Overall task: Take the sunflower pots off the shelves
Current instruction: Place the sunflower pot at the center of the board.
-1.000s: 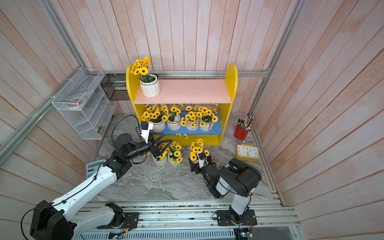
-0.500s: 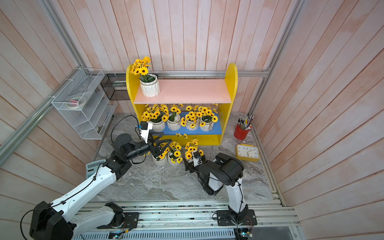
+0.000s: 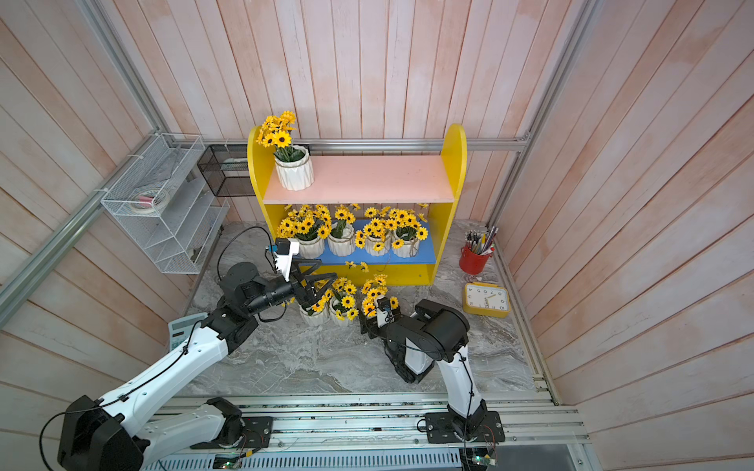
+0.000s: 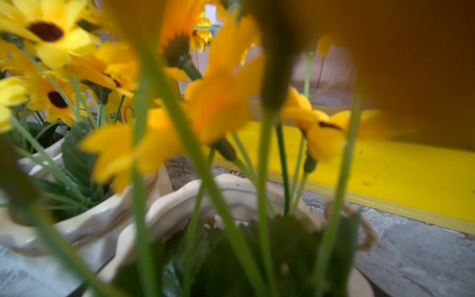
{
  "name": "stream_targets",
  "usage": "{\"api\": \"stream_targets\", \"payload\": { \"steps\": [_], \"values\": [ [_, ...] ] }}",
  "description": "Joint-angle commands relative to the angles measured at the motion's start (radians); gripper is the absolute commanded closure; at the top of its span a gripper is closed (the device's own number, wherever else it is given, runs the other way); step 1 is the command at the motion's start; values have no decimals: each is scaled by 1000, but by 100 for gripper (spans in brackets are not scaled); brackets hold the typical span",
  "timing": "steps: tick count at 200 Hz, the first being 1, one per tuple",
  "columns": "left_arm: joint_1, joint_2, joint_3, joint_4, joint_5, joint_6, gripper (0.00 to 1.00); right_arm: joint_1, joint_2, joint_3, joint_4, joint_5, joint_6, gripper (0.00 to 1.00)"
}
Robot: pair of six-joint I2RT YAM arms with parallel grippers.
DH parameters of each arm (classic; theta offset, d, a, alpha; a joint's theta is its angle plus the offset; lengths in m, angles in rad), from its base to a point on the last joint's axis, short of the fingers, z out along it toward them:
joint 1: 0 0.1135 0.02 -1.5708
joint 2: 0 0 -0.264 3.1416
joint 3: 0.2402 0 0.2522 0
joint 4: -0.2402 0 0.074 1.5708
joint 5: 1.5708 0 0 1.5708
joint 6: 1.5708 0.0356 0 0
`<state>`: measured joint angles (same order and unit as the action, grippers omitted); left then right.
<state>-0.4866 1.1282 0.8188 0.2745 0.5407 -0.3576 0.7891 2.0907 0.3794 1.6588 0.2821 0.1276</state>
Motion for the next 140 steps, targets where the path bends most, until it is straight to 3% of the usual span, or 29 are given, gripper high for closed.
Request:
{"api": "stream_targets", "payload": {
  "steps": [1,63,140],
  "values": [
    [-3,-12,-3,-16,-13,23,0,5,52,3,148,34,21,25],
    [-4,-5,-2,-21,-15,27,0,8,91,34,147,42,26,2],
    [-5,-6,0,-19,2,24,0,31,-9,-48,146,31,22,2]
  ]
}}
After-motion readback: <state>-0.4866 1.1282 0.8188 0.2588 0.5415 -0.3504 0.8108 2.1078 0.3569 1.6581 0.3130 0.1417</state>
